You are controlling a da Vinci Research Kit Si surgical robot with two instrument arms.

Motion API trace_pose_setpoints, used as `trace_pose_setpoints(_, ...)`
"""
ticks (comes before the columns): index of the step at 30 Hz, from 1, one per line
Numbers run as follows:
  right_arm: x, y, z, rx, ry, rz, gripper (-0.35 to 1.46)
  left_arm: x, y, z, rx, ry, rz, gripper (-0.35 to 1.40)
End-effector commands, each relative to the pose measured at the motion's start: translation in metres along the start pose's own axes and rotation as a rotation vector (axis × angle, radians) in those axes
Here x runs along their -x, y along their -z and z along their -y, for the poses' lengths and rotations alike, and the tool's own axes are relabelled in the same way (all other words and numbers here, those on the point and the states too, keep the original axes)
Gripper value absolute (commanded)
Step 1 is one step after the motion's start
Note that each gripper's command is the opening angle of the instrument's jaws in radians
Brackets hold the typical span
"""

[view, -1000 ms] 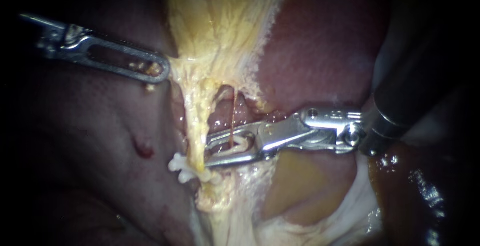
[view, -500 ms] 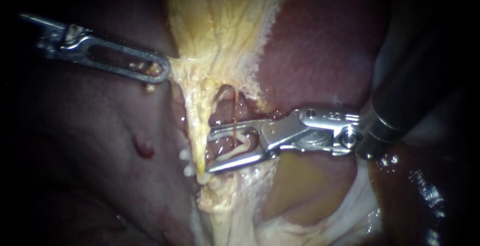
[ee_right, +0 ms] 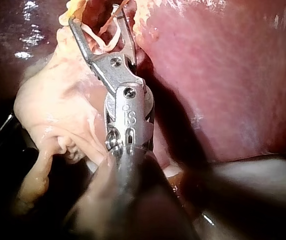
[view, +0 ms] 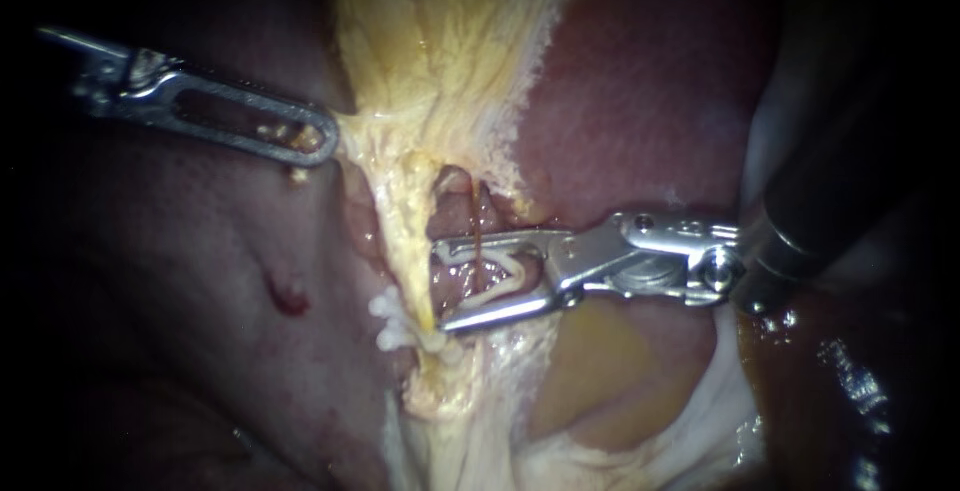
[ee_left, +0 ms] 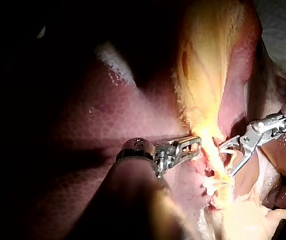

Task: Clipping third clip left tube

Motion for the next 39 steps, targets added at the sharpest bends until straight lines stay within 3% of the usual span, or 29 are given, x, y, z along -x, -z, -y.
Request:
trace_pose_setpoints(1, 0.0000, 0.0003, 0.0000, 0.001, 0.000, 0.001, 0.50, 0.0000, 0.0000, 0.0000, 0.000, 0.000, 0.000, -0.35)
trace_pose_setpoints(10, -0.0001, 0.0030, 0.0005, 0.016, 0.000, 0.015, 0.50, 0.0000, 0.0001, 0.0000, 0.000, 0.000, 0.000, -0.35)
trace_pose_setpoints(18, -0.0011, 0.0043, 0.0014, 0.025, 0.003, 0.023, 0.50, 0.0000, 0.0001, 0.0000, 0.002, 0.000, 0.001, -0.35)
trace_pose_setpoints(28, -0.0030, 0.0036, 0.0031, 0.028, 0.010, 0.020, 0.50, 0.0000, 0.0000, 0.0000, 0.002, 0.000, 0.002, -0.35)
trace_pose_setpoints(39, -0.0032, 0.0021, 0.0029, 0.023, 0.013, 0.012, 0.50, 0.0000, 0.0000, 0.0000, 0.003, 0.000, 0.002, -0.35)
